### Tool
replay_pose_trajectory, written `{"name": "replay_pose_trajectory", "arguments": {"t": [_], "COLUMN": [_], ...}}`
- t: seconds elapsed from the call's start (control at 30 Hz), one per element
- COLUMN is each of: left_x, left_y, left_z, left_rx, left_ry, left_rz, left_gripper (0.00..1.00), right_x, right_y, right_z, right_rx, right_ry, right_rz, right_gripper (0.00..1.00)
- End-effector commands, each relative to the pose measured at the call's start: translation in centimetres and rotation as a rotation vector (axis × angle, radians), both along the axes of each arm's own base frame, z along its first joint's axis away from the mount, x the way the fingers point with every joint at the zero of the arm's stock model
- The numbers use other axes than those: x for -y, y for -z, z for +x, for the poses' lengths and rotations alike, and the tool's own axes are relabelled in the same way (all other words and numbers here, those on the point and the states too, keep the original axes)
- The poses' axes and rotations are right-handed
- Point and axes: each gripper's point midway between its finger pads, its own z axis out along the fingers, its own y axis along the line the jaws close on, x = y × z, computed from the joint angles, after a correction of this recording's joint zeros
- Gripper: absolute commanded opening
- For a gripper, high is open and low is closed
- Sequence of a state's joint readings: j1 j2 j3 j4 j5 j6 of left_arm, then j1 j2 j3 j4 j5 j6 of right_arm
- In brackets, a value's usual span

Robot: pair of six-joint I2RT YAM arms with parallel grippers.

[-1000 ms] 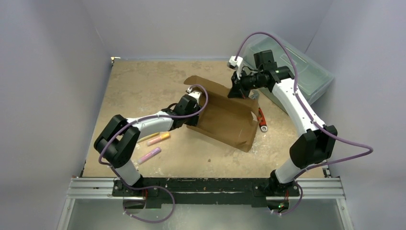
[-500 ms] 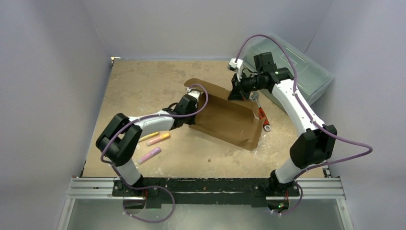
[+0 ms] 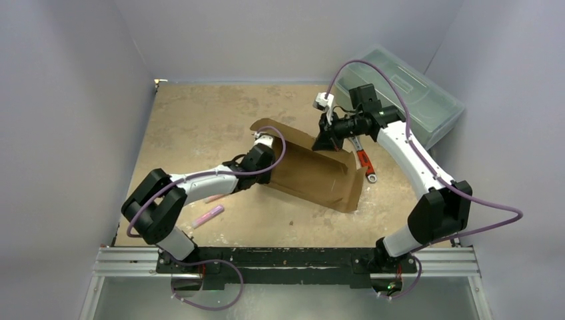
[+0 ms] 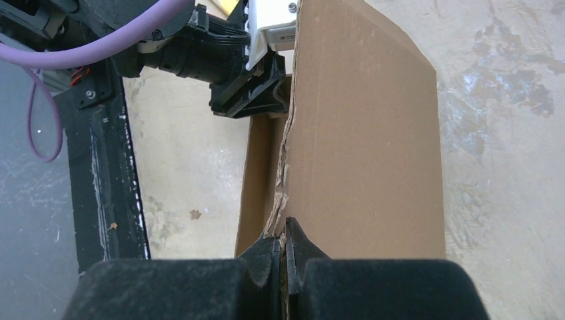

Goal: Fold the paper box
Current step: Fold the paper box at the center of the board.

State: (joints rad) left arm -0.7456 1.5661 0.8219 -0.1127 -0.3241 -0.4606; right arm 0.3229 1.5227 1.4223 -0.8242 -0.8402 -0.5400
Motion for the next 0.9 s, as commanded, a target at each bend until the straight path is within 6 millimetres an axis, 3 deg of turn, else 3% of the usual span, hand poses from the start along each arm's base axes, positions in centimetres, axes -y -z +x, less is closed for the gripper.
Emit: {"name": "replay_pose_trajectory", "arguments": {"t": [0.0, 0.3, 0.37, 0.4, 0.43, 0.6, 0.63, 0.77, 0.87], "left_x": [1.6, 2.2, 2.4, 2.5, 2.5, 2.0, 1.8, 1.2, 0.5], "left_y": [-3.3, -4.4, -4.6, -4.7, -4.7, -4.0, -3.8, -2.8, -2.2], "left_z": [3.8, 7.2, 7.4, 7.4, 7.3, 5.9, 5.2, 1.8, -0.2], "left_rx": [0.099, 0.138, 0.136, 0.131, 0.124, 0.072, 0.058, -0.025, -0.071], "left_ry": [-0.019, -0.022, -0.001, 0.014, 0.022, 0.037, 0.032, 0.017, -0.017], "left_rz": [-0.041, -0.214, -0.261, -0.279, -0.290, -0.278, -0.277, -0.246, -0.201], "left_gripper": [0.36, 0.36, 0.26, 0.10, 0.00, 0.00, 0.00, 0.00, 0.00], "right_x": [-0.3, -0.6, -0.6, -0.5, -0.5, 0.1, 0.7, 2.5, 4.1], "right_y": [-0.2, 0.5, 0.5, 0.5, 0.4, -1.3, -1.7, -5.3, -6.2], "right_z": [-0.5, -0.9, -0.9, -0.9, -0.8, 1.0, 1.9, 5.7, 8.2], "right_rx": [0.007, -0.006, -0.005, -0.003, 0.003, 0.074, 0.109, 0.246, 0.308], "right_ry": [-0.017, -0.036, -0.036, -0.035, -0.035, 0.027, 0.069, 0.222, 0.319], "right_rz": [0.017, 0.015, 0.014, 0.012, 0.011, -0.023, -0.055, -0.132, -0.211], "right_gripper": [0.00, 0.00, 0.00, 0.00, 0.00, 0.00, 0.02, 0.29, 0.44]}}
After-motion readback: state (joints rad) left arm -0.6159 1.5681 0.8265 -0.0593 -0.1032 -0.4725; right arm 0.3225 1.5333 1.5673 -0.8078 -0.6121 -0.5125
